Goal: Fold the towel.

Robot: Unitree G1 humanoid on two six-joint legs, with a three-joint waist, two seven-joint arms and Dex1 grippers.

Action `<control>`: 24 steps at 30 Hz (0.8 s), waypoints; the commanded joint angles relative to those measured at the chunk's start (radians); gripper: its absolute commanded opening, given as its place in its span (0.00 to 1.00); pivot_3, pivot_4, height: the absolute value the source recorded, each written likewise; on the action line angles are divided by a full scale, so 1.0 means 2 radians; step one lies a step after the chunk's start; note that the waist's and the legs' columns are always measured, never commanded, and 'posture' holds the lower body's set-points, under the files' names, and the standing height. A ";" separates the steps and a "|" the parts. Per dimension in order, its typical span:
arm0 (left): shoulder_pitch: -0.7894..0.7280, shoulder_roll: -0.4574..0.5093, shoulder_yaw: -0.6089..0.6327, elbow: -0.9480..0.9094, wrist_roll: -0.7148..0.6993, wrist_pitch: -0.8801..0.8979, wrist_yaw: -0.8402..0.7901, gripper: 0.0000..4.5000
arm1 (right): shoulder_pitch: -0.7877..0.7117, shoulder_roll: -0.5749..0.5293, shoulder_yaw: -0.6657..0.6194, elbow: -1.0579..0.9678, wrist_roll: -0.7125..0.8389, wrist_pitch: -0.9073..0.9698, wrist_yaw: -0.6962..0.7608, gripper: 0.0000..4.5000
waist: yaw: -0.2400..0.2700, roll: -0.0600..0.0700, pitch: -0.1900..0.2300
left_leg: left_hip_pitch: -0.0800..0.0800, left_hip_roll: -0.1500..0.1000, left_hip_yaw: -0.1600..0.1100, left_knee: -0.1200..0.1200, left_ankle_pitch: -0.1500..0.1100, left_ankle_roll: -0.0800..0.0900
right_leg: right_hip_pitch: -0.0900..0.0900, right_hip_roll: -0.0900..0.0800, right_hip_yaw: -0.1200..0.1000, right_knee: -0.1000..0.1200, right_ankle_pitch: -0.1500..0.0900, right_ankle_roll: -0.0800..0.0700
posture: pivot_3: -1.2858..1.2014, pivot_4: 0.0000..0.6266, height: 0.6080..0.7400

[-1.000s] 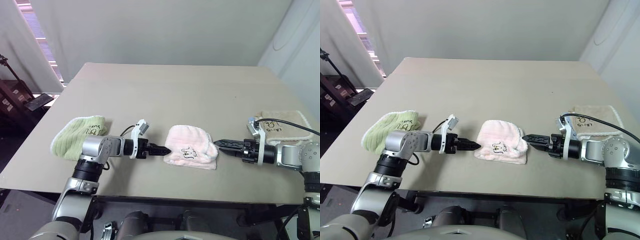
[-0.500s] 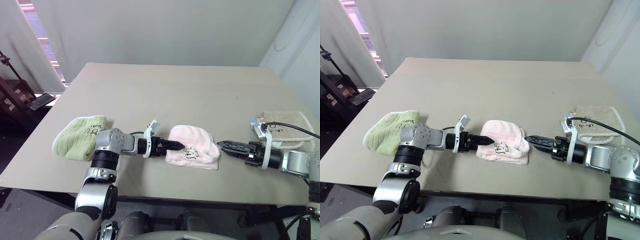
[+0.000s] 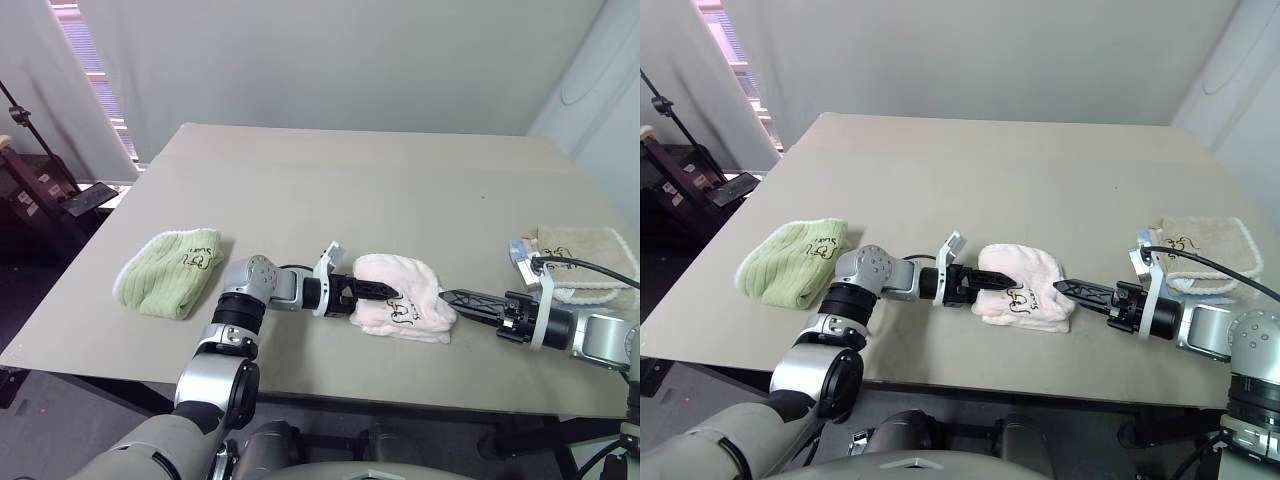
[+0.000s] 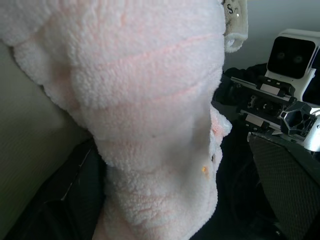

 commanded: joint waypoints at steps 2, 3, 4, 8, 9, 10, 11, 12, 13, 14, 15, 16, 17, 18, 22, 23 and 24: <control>-0.018 -0.020 -0.001 0.019 0.006 -0.026 0.008 0.91 | 0.003 0.001 -0.023 -0.019 0.016 -0.002 -0.008 1.00 | 0.001 0.000 0.000 | 0.000 0.000 0.000 0.000 0.000 0.000 | 0.000 0.000 0.000 0.000 0.000 0.000 | 0.52 0.00 0.88; -0.018 -0.019 -0.006 0.020 0.008 -0.026 0.005 0.87 | 0.005 0.000 -0.026 -0.019 0.017 -0.003 -0.009 1.00 | 0.000 0.000 0.000 | 0.000 0.000 0.000 0.000 0.000 0.000 | -0.001 0.000 0.000 0.000 0.000 0.000 | 0.52 0.00 0.88; -0.017 -0.018 -0.012 0.018 0.007 -0.025 -0.001 0.80 | 0.006 -0.001 -0.028 -0.019 0.018 -0.003 -0.011 1.00 | 0.000 0.000 0.000 | 0.000 0.000 0.000 0.000 0.000 0.000 | -0.001 0.000 0.000 0.000 0.000 0.000 | 0.52 0.00 0.88; -0.011 -0.016 -0.022 0.006 0.000 -0.014 -0.014 0.47 | 0.011 -0.002 -0.036 -0.019 0.020 -0.004 -0.016 1.00 | -0.001 0.000 0.000 | 0.000 0.000 0.000 0.000 0.000 0.000 | 0.000 0.000 0.000 0.000 0.000 0.001 | 0.52 0.00 0.88; -0.011 -0.016 -0.025 0.006 0.002 -0.015 -0.015 0.39 | 0.013 -0.002 -0.039 -0.019 0.021 -0.006 -0.016 1.00 | -0.001 0.000 0.000 | 0.000 0.000 0.000 0.000 0.000 0.000 | 0.000 0.000 0.000 0.000 0.000 0.001 | 0.52 0.00 0.88; -0.011 -0.017 -0.023 0.007 0.002 -0.016 -0.014 0.30 | 0.014 -0.001 -0.043 -0.018 0.022 -0.008 -0.018 1.00 | -0.001 0.000 0.000 | 0.000 0.000 0.000 0.000 0.000 0.000 | 0.000 0.000 0.000 0.000 0.000 0.001 | 0.52 0.00 0.88; -0.012 -0.019 -0.014 0.013 0.000 -0.016 -0.009 0.23 | 0.014 -0.001 -0.049 -0.018 0.024 -0.010 -0.018 1.00 | -0.001 0.000 0.000 | 0.000 0.000 0.000 0.000 0.000 0.000 | 0.000 0.000 0.000 0.000 0.000 0.001 | 0.52 0.00 0.88; -0.013 -0.020 -0.007 0.017 -0.002 -0.017 -0.006 0.14 | 0.016 -0.002 -0.054 -0.020 0.028 -0.011 -0.017 1.00 | -0.001 0.000 0.000 | 0.000 0.000 0.000 0.000 0.000 0.000 | 0.000 0.000 0.000 0.000 0.000 0.001 | 0.52 0.00 0.88; -0.014 -0.020 -0.002 0.018 -0.004 -0.015 -0.006 0.07 | 0.018 -0.001 -0.065 -0.026 0.037 -0.013 -0.015 1.00 | -0.001 0.000 0.000 | 0.000 0.000 0.000 0.000 0.000 0.001 | 0.000 0.000 0.000 0.000 0.000 0.001 | 0.52 0.00 0.88; -0.014 -0.020 0.004 0.019 -0.007 -0.010 -0.005 0.01 | 0.017 0.000 -0.079 -0.029 0.049 -0.012 -0.016 1.00 | -0.001 0.000 0.000 | 0.000 0.000 0.000 0.000 0.000 0.001 | 0.000 0.000 0.000 0.000 0.000 0.001 | 0.52 0.00 0.88; -0.014 -0.020 0.008 0.019 -0.009 -0.006 -0.005 0.01 | 0.017 0.001 -0.089 -0.031 0.058 -0.011 -0.018 1.00 | -0.002 0.000 0.000 | 0.000 0.000 0.000 0.000 0.000 0.001 | 0.000 0.000 0.000 0.000 0.000 0.001 | 0.52 0.00 0.88; -0.015 -0.020 0.010 0.018 -0.010 -0.004 -0.007 0.01 | 0.018 0.000 -0.102 -0.034 0.067 -0.013 -0.019 1.00 | -0.001 0.000 0.000 | 0.000 0.000 0.000 0.000 0.000 0.001 | 0.000 0.000 0.000 0.000 0.000 0.001 | 0.52 0.00 0.88; -0.014 -0.019 0.011 0.016 -0.010 -0.003 -0.007 0.01 | 0.019 -0.001 -0.110 -0.037 0.074 -0.014 -0.021 1.00 | -0.001 0.000 0.000 | 0.000 0.000 0.000 0.000 0.000 0.001 | 0.000 0.000 0.000 0.000 0.000 0.001 | 0.52 0.00 0.88; -0.015 -0.018 0.013 0.015 -0.009 -0.004 -0.007 0.01 | 0.020 -0.002 -0.117 -0.039 0.082 -0.015 -0.023 1.00 | -0.002 0.000 0.000 | 0.000 0.000 0.000 0.000 0.000 0.001 | 0.000 0.000 0.000 0.000 0.000 0.001 | 0.52 0.00 0.88; -0.029 -0.012 0.060 -0.015 -0.049 0.026 -0.009 0.01 | 0.019 0.001 -0.126 -0.032 0.086 -0.027 -0.043 1.00 | -0.002 0.000 0.000 | 0.000 0.000 0.000 0.000 0.000 0.001 | 0.000 0.000 0.000 0.000 0.000 0.001 | 0.52 0.00 0.88; -0.031 -0.010 0.071 -0.034 -0.059 0.034 -0.007 0.01 | 0.018 0.004 -0.119 -0.031 0.080 -0.033 -0.047 1.00 | -0.003 0.000 0.001 | 0.000 0.000 0.000 0.000 0.000 0.001 | 0.000 0.000 0.000 0.000 0.000 0.001 | 0.52 0.00 0.88; -0.031 -0.007 0.076 -0.061 -0.065 0.034 -0.001 0.01 | 0.017 0.009 -0.114 -0.029 0.077 -0.039 -0.051 1.00 | -0.003 0.000 0.001 | 0.000 0.000 0.000 0.000 0.000 0.001 | 0.000 0.000 0.000 0.000 0.000 0.001 | 0.52 0.00 0.88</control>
